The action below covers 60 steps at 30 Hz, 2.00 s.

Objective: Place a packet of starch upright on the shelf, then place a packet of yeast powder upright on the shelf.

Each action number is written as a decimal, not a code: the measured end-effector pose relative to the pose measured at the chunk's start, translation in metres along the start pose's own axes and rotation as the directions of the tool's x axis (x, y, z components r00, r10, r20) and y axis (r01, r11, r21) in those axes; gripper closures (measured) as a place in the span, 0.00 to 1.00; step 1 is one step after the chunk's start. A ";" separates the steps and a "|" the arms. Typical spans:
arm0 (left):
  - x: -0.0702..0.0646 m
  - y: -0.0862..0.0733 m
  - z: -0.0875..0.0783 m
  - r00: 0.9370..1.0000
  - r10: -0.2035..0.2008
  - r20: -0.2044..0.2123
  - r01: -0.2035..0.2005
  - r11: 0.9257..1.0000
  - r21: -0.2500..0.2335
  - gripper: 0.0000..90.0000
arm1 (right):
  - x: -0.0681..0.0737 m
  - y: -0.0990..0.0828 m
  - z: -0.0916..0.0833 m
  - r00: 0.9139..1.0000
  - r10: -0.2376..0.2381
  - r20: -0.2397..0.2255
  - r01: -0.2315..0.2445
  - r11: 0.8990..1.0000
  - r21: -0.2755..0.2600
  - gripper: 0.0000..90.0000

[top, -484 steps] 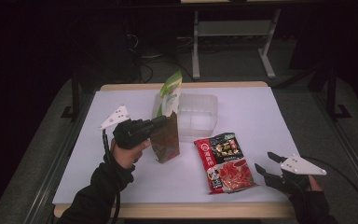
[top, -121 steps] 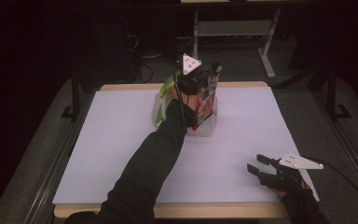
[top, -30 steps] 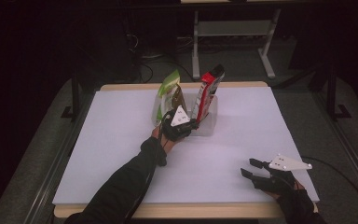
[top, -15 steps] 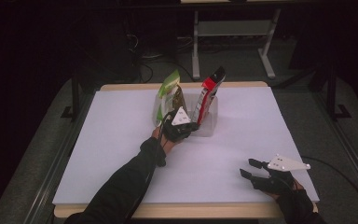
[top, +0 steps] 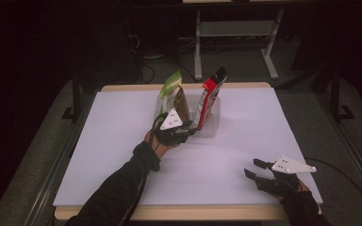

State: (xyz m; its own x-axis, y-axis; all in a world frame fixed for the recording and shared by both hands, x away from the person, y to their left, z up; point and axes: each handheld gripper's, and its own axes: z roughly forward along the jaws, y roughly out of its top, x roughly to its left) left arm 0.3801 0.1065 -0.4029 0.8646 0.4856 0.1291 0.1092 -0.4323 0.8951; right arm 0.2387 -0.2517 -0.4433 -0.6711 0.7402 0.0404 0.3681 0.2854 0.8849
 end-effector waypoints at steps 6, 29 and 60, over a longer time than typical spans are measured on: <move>-0.001 -0.006 -0.023 0.999 0.035 -0.035 -0.035 0.999 -0.010 0.62 | 0.003 0.002 -0.001 0.999 -0.040 0.023 0.039 0.999 0.008 0.52; -0.002 -0.037 -0.096 0.999 0.027 -0.041 -0.028 0.999 -0.015 0.51 | 0.005 0.010 0.001 0.993 -0.108 0.055 0.107 0.994 0.016 0.55; -0.001 -0.082 -0.149 0.991 0.015 -0.136 -0.009 0.999 0.046 0.34 | 0.003 0.015 -0.009 0.978 -0.180 0.106 0.179 0.984 0.021 0.46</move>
State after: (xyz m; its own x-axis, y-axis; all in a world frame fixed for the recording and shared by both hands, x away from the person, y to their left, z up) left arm 0.2969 0.2549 -0.4132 0.7914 0.5779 0.1992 0.1240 -0.4709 0.8734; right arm 0.2364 -0.2500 -0.4258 -0.6543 0.7371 -0.1693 0.2555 0.4262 0.8678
